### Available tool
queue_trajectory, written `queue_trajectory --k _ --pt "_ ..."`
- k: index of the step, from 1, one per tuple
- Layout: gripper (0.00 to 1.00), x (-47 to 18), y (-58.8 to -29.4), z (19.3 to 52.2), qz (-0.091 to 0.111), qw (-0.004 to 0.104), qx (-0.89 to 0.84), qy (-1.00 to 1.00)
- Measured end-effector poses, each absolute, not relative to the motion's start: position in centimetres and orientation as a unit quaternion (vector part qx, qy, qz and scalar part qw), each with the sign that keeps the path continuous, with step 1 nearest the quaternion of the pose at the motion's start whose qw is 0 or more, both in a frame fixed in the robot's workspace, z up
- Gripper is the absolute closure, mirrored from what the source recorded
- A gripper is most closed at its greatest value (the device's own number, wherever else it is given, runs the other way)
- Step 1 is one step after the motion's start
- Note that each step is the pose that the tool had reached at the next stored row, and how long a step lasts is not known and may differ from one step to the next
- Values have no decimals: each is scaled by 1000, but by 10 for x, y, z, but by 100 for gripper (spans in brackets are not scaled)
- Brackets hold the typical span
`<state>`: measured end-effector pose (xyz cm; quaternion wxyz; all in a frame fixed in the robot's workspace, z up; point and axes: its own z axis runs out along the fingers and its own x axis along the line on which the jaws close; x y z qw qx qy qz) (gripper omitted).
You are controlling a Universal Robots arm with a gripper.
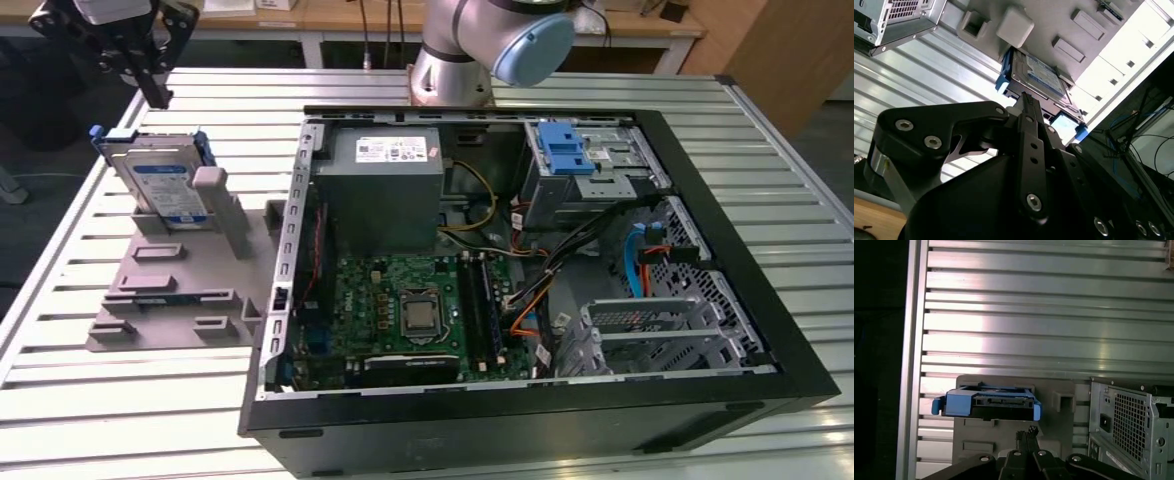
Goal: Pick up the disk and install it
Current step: 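Reach for the disk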
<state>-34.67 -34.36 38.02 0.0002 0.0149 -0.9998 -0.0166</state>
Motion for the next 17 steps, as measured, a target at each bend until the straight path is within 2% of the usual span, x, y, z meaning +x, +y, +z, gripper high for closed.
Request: queue_trajectory --k 17 --pt "89 -380 -343 376 -17 0 15 -1000"
